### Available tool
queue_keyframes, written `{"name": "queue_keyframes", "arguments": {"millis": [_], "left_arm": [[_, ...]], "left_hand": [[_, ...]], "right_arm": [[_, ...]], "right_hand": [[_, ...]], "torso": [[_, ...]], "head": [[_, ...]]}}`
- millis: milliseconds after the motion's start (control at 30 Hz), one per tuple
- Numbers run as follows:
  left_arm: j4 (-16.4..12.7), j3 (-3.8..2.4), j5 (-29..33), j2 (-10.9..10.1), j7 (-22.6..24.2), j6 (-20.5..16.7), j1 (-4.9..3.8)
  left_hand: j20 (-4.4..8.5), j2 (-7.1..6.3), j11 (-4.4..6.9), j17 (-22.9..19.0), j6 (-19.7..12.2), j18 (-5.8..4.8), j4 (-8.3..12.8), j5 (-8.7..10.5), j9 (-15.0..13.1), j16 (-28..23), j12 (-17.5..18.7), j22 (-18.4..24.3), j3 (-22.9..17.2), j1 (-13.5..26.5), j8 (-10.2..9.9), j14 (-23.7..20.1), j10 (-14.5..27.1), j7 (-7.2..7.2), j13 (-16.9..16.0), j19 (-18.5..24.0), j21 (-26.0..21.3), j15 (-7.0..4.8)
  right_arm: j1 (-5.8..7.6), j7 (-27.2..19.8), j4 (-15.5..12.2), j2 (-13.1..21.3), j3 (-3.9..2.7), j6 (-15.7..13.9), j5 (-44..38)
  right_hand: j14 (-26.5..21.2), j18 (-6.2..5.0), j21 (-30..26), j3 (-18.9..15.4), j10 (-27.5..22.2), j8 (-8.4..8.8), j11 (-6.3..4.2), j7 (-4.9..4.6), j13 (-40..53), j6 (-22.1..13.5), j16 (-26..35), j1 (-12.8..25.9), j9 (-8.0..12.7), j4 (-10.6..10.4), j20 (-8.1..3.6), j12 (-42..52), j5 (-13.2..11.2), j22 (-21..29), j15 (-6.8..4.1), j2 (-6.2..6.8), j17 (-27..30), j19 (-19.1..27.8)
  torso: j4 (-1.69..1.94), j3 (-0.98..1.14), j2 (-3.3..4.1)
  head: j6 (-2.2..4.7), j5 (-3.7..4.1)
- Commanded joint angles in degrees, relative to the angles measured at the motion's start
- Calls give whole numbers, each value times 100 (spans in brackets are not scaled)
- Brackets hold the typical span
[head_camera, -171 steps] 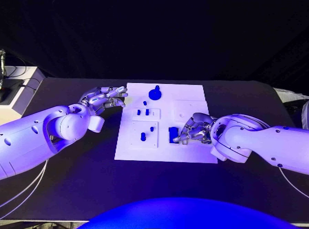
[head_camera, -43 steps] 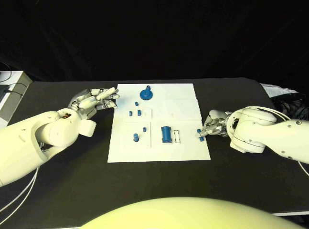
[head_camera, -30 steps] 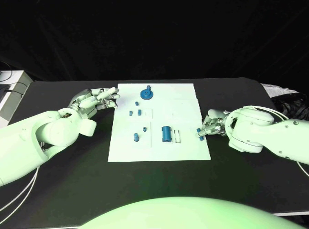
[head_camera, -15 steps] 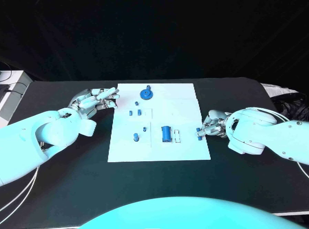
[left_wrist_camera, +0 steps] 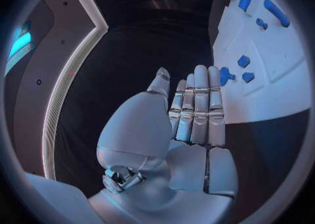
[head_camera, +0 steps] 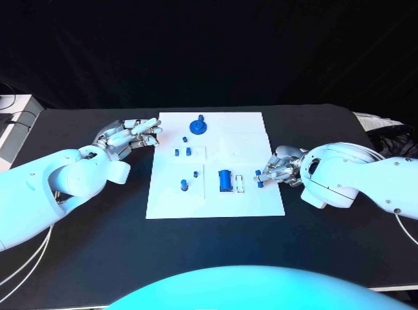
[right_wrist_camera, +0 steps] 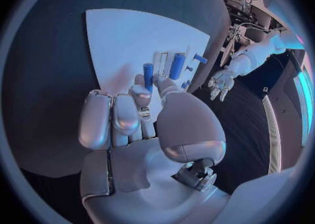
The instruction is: Assemble the parts on the task board
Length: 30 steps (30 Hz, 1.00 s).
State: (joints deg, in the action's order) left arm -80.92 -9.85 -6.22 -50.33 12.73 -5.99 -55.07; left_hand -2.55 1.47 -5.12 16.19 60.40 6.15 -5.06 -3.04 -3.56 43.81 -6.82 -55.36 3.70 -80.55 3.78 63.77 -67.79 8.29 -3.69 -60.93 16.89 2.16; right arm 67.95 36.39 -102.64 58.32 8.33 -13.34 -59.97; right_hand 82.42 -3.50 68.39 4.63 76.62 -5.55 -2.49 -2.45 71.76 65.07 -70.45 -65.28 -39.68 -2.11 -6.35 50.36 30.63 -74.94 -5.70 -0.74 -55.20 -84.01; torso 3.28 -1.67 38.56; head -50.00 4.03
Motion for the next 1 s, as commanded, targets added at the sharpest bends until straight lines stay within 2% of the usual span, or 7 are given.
{"name": "queue_keyframes", "arguments": {"millis": [33,133,267,567,800,1000], "left_arm": [[-9,-3,-14,14,9,66,3],[-8,-3,-14,16,4,69,3],[-13,-3,-15,19,-2,77,3],[-16,-3,-16,11,-10,82,3],[-8,-3,-17,12,-16,88,3],[-4,-3,-18,12,-27,94,3]], "left_hand": [[13,54,-17,5,-15,-103,3,4,-8,-26,25,-9,27,-9,5,-9,-28,-28,-4,-30,-30,-12],[13,54,-17,5,-15,-103,3,4,-8,-26,25,-9,27,-9,5,-9,-28,-28,-4,-30,-30,-12],[13,54,-17,5,-15,-103,3,4,-8,-26,25,-9,27,-9,5,-9,-28,-28,-4,-30,-30,-12],[13,54,-17,5,-15,-103,3,4,-8,-26,25,-9,27,-9,5,-9,-28,-28,-4,-30,-30,-12],[13,54,-17,5,-15,-103,3,4,-8,-26,25,-9,27,-9,5,-9,-28,-28,-4,-30,-30,-12],[13,54,-17,5,-15,-103,3,4,-8,-26,25,-9,27,-9,5,-9,-28,-28,-4,-30,-30,-12]], "right_arm": [[-11,-60,12,-71,4,-101,295],[-30,-59,61,-169,7,-112,331],[-82,-57,154,-327,14,-119,355],[-184,-60,345,-569,19,-192,300],[-198,-98,354,-625,19,-260,248],[-203,-141,305,-632,18,-320,214]], "right_hand": [[3,52,32,1317,14,-12,-9,7,-7,12,36,44,-5,1348,-22,-37,-2,-956,-17,0,8,-203],[3,51,22,1280,7,-9,-9,9,-10,15,38,31,-9,1345,-22,-38,-3,-953,-17,-4,9,-200],[2,51,24,1258,3,-8,-9,12,-11,15,42,28,-11,1342,-23,-38,-11,-954,-18,-6,14,-199],[3,49,1,1214,-1,-1,-12,21,-13,21,53,35,-2,1313,-24,-33,-33,-948,-20,-6,28,-195],[2,49,-2,1208,-5,1,-13,23,-16,22,56,40,1,1304,-24,-38,-38,-947,-20,-8,34,-195],[1,48,-14,1196,-3,2,-15,25,-15,26,62,22,6,1302,-27,-29,-41,-944,-22,-5,45,-194]], "torso": [[0,-7,-4],[3,1,-2],[9,-4,0],[12,0,5],[-1,7,6],[4,11,5]], "head": [[0,-7],[0,-8],[1,-7],[0,-44],[0,-65],[0,-87]]}}
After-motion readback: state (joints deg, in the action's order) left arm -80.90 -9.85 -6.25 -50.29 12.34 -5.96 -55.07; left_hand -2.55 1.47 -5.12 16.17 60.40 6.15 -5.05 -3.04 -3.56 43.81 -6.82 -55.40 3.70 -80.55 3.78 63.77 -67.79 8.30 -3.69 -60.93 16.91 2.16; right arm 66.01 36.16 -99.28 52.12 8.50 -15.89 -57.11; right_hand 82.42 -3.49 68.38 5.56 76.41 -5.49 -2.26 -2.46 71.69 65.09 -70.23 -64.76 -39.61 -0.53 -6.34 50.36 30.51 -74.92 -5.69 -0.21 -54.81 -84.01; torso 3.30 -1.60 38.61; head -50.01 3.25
